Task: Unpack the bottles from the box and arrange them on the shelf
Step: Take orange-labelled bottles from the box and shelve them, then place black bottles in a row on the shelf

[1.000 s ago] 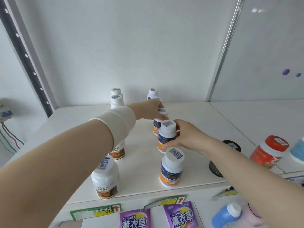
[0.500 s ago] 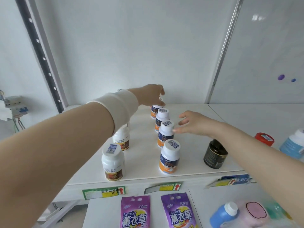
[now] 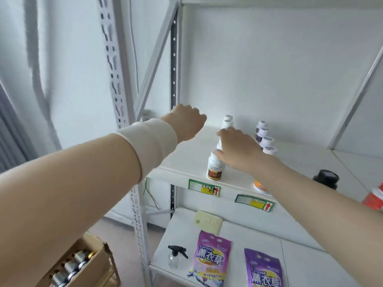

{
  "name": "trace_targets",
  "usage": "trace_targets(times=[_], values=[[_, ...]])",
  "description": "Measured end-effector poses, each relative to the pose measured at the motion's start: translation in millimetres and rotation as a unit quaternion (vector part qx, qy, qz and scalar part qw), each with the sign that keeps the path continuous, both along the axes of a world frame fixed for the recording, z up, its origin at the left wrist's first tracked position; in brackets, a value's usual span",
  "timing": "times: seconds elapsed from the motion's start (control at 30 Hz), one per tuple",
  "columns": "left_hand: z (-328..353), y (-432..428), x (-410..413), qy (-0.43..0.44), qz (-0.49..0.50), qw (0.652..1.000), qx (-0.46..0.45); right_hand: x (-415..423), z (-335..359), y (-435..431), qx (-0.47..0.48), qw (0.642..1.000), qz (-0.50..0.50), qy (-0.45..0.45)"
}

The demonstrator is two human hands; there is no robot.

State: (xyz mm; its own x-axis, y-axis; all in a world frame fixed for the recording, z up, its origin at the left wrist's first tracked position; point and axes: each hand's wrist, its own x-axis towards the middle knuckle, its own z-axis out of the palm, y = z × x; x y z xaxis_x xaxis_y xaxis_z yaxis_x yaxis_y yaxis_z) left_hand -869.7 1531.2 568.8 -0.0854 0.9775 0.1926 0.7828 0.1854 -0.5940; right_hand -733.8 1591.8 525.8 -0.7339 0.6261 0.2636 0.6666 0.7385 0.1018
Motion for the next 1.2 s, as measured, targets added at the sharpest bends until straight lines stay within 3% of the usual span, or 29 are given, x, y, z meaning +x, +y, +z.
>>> trace_targets(times=[0.23,0.5,0.7,0.93,1.2], values=[[-55,-125,-92,-0.052,0.156,0.986,-0.031,-105,-33,-89,0.019,0.988,0.145,-0.047],[-182,-266,-229,-0.181,0.303,0.932,-0.081,-271,-142,-187,-0.054,0.945,0.279,-0.163],[-287,-352,-293,-0.322,0.400,0.851,-0.111,-351,-247,-234,-0.100,0.905,0.290,-0.295],[-388,-375,-337,-0.432,0.463,0.764,-0.125,-408,-332,-241,-0.147,0.854,0.298,-0.400],[-486,-343,-368,-0.579,0.542,0.599,-0.108,-482,-430,-212,-0.228,0.802,0.292,-0.468]])
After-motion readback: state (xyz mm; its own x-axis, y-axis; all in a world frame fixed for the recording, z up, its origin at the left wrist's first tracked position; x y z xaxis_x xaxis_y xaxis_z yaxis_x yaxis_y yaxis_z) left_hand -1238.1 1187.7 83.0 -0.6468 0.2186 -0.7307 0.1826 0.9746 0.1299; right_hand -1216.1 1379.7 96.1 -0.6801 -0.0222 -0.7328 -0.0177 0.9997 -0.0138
